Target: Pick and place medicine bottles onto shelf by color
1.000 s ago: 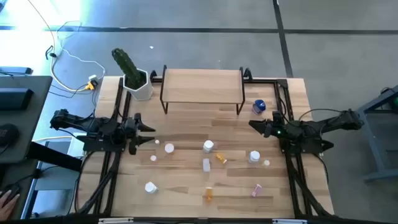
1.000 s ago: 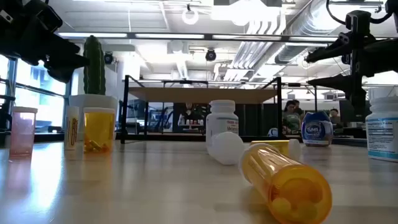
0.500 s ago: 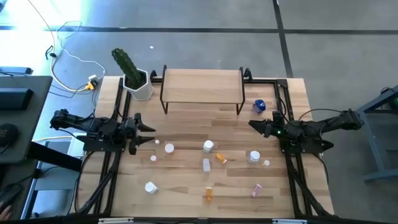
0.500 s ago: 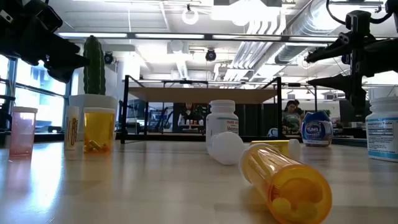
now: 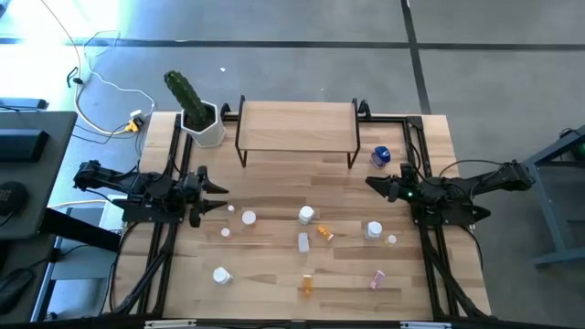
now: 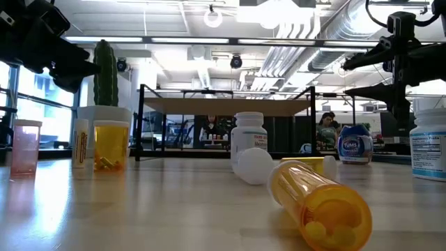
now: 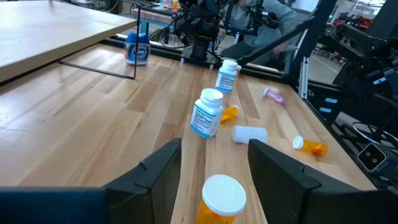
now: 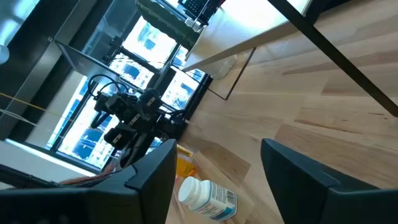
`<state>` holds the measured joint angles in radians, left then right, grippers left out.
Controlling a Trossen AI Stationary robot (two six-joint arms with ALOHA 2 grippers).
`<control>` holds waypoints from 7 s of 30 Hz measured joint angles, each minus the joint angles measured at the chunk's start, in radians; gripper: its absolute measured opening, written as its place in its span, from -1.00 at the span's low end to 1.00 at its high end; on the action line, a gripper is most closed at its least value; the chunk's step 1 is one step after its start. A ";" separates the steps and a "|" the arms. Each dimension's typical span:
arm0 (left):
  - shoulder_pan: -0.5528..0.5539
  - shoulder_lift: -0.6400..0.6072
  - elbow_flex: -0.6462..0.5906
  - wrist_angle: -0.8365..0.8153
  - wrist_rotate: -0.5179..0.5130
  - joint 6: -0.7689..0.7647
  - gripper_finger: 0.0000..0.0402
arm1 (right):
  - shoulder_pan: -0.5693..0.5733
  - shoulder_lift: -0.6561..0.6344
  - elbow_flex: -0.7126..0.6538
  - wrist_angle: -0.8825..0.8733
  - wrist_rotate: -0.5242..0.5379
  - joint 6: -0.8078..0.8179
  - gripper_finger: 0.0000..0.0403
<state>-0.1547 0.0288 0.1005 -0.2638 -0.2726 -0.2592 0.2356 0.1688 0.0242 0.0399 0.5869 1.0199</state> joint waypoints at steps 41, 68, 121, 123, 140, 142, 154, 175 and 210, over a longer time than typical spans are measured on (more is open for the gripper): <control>0.000 0.000 0.000 0.000 0.000 0.000 -0.12 | 0.000 0.000 0.000 0.000 0.000 0.000 0.11; 0.000 0.000 0.000 0.000 0.000 0.000 -0.12 | 0.000 0.000 0.000 -0.006 0.031 -0.029 0.11; 0.000 0.000 0.000 0.000 0.000 0.000 -0.12 | -0.282 0.366 1.009 -0.821 0.539 -0.453 0.44; 0.000 0.000 0.000 0.000 0.000 0.000 -0.12 | -0.313 0.405 1.065 -0.902 0.495 -0.429 0.44; 0.000 0.000 0.000 0.000 0.000 0.001 -0.12 | -0.620 0.693 1.227 -1.500 -0.094 -0.266 0.44; 0.000 0.000 0.000 0.000 0.000 0.001 -0.12 | -0.658 0.716 1.227 -1.498 -0.150 -0.300 0.44; 0.000 0.000 0.000 0.000 0.000 -0.030 -0.12 | -0.986 0.882 1.227 -1.493 -0.424 -0.475 0.44; 0.000 0.000 0.000 0.000 0.000 -0.141 -0.12 | -1.206 1.221 1.228 -1.345 -0.594 -0.565 0.44; 0.000 0.000 0.000 0.000 0.000 -0.142 -0.12 | -1.155 1.390 1.091 -1.308 -0.676 -0.760 0.44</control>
<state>-0.1550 0.0289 0.1005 -0.2634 -0.2727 -0.4007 -0.9198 1.5586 1.1147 -1.2681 -0.0890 0.2602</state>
